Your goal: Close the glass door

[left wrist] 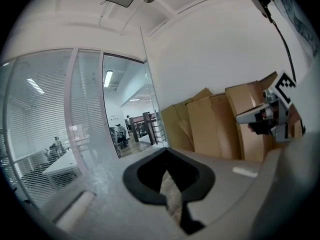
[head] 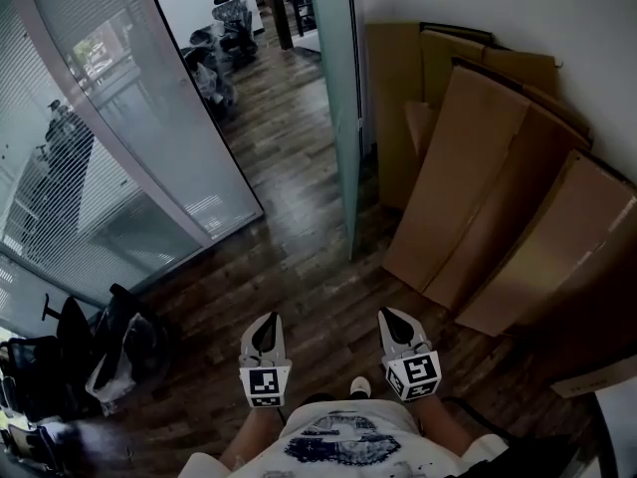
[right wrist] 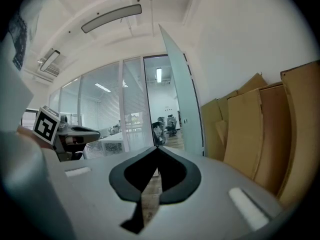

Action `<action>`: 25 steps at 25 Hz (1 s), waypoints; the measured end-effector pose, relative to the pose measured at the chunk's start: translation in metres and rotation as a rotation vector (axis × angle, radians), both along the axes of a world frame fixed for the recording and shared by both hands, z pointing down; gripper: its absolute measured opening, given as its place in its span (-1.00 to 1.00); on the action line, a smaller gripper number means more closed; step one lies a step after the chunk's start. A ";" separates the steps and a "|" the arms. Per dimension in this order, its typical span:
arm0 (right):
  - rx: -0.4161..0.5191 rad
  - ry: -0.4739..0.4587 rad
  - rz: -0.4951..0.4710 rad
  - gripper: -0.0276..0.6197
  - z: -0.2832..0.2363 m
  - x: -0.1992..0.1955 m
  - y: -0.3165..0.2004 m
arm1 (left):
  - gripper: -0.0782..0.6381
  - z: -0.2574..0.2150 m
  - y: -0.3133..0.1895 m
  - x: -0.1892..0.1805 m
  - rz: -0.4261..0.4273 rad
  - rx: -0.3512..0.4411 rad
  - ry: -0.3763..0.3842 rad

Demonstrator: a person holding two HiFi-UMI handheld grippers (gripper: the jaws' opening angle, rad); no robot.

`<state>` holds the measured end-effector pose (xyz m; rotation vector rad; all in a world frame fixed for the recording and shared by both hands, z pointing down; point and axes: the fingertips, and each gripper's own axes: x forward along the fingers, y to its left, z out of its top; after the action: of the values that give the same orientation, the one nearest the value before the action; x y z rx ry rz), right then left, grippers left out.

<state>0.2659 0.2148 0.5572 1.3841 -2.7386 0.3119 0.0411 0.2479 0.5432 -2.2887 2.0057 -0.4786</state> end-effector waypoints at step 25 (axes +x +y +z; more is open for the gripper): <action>-0.019 0.026 -0.004 -0.89 0.014 -0.033 -0.114 | -0.79 0.026 -0.107 -0.030 -0.005 -0.027 0.035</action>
<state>0.2332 0.1004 0.5712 1.3680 -2.7098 0.3161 0.0109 0.1408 0.5690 -2.3244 2.0338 -0.4717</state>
